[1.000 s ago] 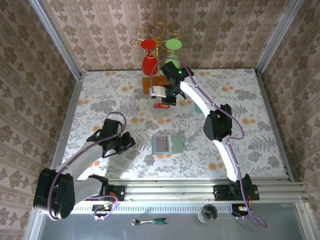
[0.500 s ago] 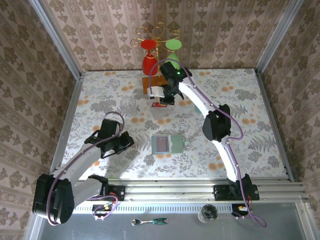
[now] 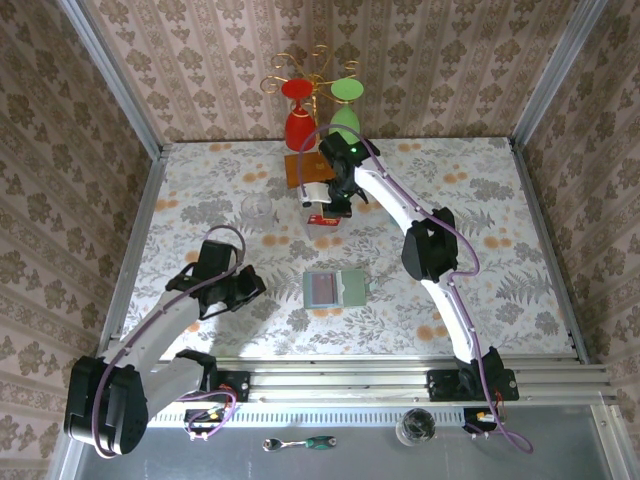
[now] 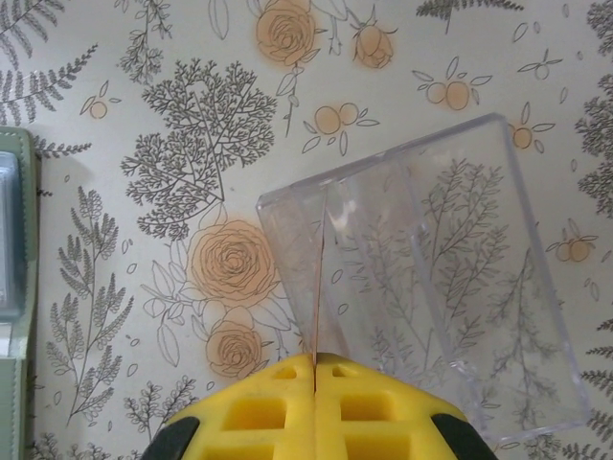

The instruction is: Take the credit cards out of the card holder

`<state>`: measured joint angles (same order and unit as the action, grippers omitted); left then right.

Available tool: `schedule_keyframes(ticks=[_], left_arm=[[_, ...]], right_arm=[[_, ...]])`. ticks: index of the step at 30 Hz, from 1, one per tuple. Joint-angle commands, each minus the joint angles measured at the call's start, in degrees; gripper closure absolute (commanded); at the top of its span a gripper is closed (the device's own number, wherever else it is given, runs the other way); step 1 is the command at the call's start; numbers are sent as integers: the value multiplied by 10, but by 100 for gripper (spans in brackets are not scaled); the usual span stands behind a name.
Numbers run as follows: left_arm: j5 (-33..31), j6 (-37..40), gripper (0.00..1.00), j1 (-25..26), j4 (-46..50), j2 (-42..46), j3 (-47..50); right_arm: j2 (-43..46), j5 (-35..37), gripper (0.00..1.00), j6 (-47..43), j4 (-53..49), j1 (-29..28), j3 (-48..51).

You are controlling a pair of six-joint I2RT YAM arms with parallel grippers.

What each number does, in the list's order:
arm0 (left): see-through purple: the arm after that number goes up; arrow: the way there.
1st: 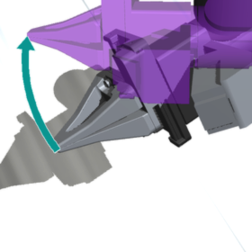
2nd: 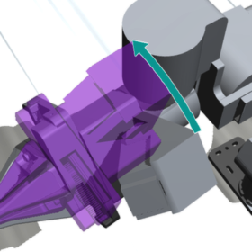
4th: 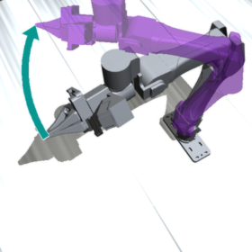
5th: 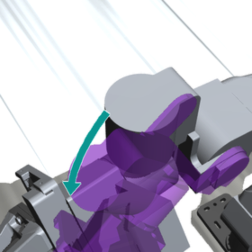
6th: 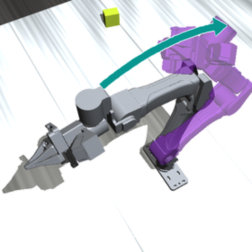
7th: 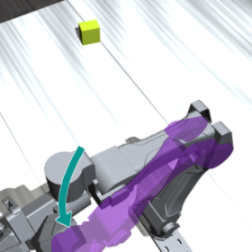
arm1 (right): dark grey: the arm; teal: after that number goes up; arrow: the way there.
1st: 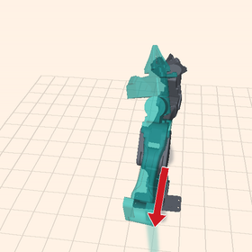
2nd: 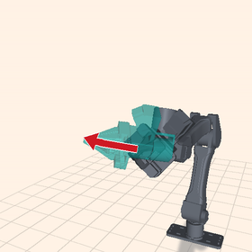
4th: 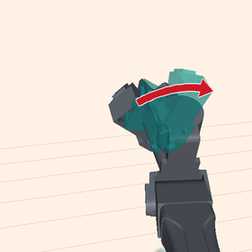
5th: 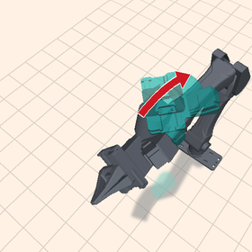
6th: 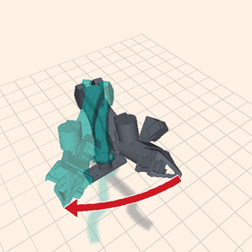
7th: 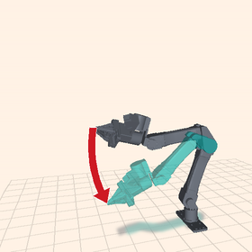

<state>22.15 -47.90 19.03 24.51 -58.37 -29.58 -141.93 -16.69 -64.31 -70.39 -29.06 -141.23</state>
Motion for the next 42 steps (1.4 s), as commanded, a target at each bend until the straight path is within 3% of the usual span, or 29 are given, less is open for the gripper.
schedule_keyframes(ticks=[1,7,16,27,42], left_arm=[[-5,10,95,-4,13,4,5],[-4,10,95,-4,14,4,6],[-4,9,95,-6,13,6,8],[-3,8,95,-7,7,-5,12],[-5,5,95,-11,12,-2,18]], right_arm=[[-7,10,100,3,-67,1,-10],[-1,8,100,14,-67,0,-12],[47,4,100,16,20,-9,-10],[35,0,100,-17,86,-15,-10],[-6,-1,100,-36,43,6,-8]])
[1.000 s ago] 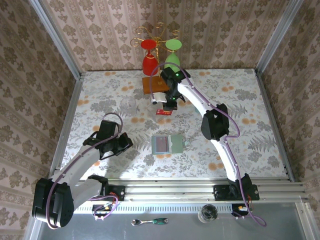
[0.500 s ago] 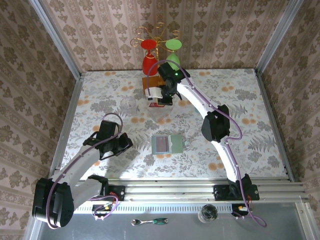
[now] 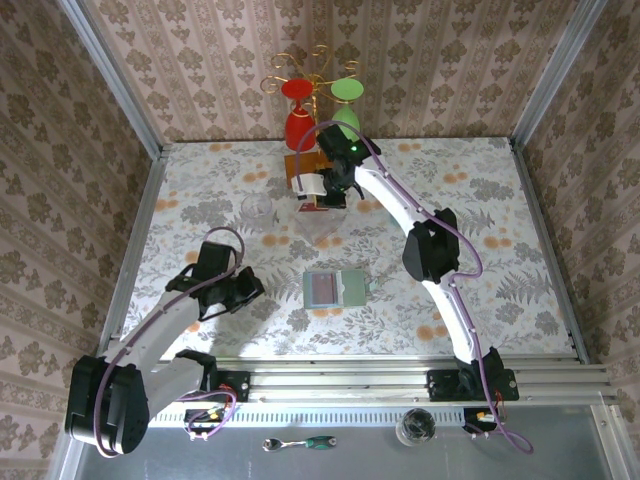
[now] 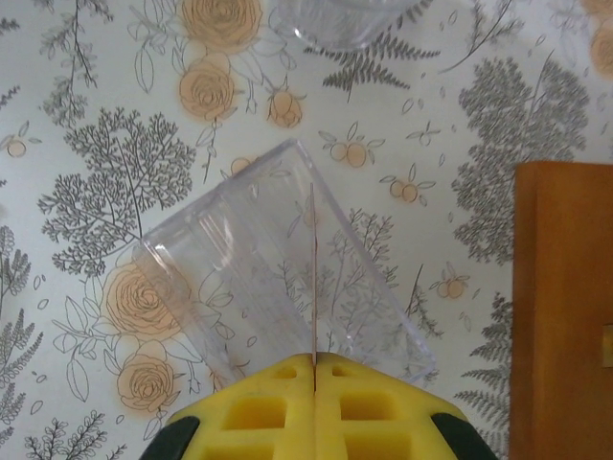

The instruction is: Take the credit cards out of the card holder

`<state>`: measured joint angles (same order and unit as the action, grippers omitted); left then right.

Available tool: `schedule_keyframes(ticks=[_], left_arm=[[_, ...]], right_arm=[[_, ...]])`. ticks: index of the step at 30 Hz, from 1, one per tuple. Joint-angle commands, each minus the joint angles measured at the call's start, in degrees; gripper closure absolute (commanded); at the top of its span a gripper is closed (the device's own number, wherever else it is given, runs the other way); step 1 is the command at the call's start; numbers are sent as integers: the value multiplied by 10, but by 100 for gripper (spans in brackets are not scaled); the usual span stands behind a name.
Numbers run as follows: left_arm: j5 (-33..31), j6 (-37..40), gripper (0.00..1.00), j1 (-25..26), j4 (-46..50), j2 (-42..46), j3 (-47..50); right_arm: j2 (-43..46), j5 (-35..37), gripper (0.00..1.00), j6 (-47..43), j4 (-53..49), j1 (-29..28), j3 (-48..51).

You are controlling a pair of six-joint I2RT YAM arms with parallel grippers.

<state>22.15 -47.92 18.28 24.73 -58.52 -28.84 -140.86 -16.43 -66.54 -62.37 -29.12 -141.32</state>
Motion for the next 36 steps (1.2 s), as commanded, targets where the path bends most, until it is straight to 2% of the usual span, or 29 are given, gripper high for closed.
schedule_keyframes(ticks=[1,21,36], left_arm=[[-5,5,95,-3,8,-1,11],[-2,5,95,-5,9,5,15],[3,6,95,-6,3,6,23]], right_arm=[[-19,-5,100,-14,-42,7,-7],[-14,33,100,32,-141,11,-9],[22,52,100,98,-146,4,23]])
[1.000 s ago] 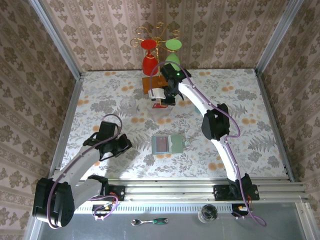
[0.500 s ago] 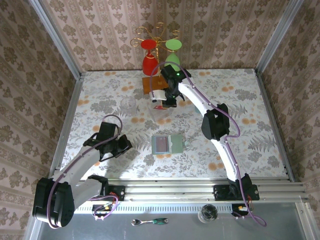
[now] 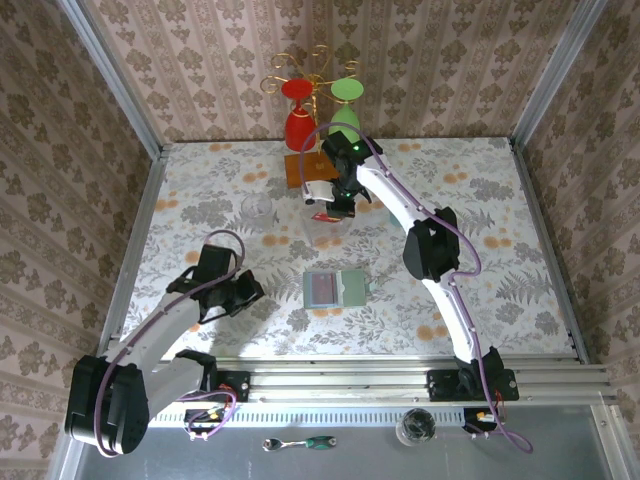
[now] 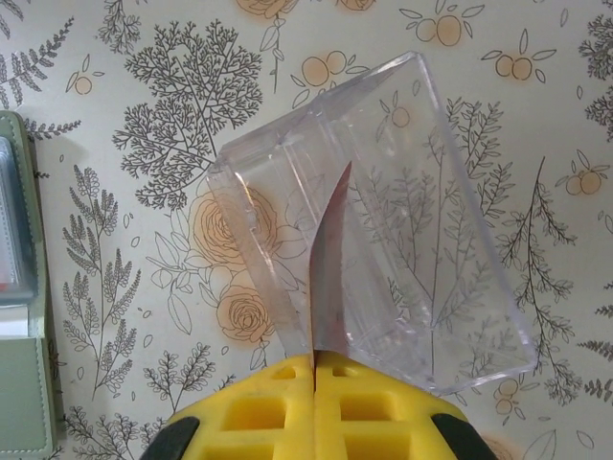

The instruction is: Take the credit cards out of the card holder

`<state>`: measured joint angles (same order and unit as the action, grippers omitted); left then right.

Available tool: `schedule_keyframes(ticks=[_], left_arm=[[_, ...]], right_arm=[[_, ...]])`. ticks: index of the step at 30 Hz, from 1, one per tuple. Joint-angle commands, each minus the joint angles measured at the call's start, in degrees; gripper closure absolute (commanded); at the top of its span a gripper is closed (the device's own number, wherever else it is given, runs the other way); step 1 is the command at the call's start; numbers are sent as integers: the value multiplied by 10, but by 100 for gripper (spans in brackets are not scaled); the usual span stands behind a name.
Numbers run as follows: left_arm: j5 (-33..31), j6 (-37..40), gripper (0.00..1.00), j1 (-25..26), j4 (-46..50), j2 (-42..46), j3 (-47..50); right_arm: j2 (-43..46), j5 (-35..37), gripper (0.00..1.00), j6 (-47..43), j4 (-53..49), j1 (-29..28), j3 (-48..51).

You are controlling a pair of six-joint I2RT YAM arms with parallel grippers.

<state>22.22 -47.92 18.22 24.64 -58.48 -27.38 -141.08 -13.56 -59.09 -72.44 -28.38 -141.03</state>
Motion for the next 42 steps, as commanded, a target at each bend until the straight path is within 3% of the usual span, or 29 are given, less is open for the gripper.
schedule_keyframes(ticks=[1,10,17,42], left_arm=[[2,5,95,-6,3,5,9],[8,5,95,-6,-9,-7,12],[10,4,95,-7,-16,-10,17],[8,-1,96,-8,-18,-9,22]], right_arm=[[26,22,100,24,-46,-4,24],[39,30,100,16,-42,-15,52],[77,33,100,-13,23,-25,110],[102,12,100,-84,40,-27,117]])
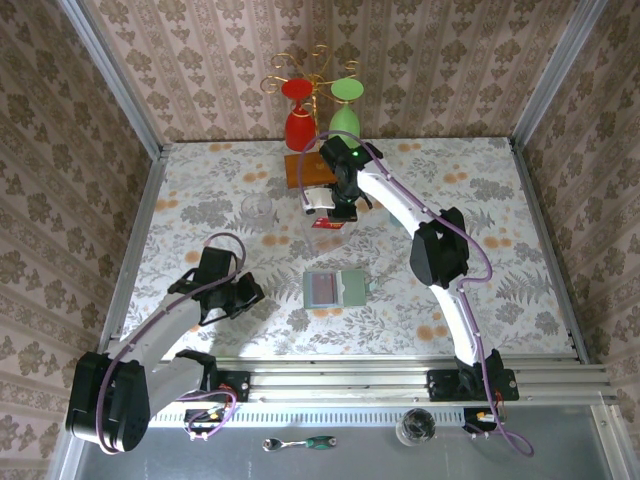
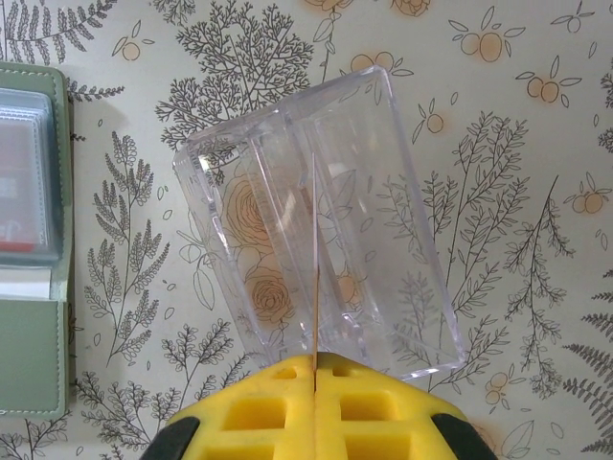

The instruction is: Take the credit cards out of the card holder

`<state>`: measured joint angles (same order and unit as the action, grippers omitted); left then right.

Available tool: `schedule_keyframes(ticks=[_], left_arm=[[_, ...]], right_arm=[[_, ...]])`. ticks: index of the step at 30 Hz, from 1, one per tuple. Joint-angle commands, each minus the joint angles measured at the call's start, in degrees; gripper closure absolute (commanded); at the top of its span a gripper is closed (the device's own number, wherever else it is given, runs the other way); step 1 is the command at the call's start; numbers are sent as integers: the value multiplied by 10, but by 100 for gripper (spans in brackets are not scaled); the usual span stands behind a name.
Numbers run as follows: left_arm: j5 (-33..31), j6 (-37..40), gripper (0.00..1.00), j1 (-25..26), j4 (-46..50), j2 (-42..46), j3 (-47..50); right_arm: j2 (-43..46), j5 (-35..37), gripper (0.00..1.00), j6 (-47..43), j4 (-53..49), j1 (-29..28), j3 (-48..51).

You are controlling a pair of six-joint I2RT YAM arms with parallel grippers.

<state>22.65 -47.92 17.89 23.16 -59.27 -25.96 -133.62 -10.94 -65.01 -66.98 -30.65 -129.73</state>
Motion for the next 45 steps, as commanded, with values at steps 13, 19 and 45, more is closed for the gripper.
schedule_keyframes(ticks=[13,19,45], left_arm=[[5,-5,95,-5,-9,-2,13],[5,-6,95,-5,-12,-1,17],[23,-24,96,-5,-55,-5,56]], right_arm=[[-5,-20,100,-35,-33,-12,6],[-16,-20,100,-33,-32,-13,8],[-56,50,100,246,-45,-11,-14]])
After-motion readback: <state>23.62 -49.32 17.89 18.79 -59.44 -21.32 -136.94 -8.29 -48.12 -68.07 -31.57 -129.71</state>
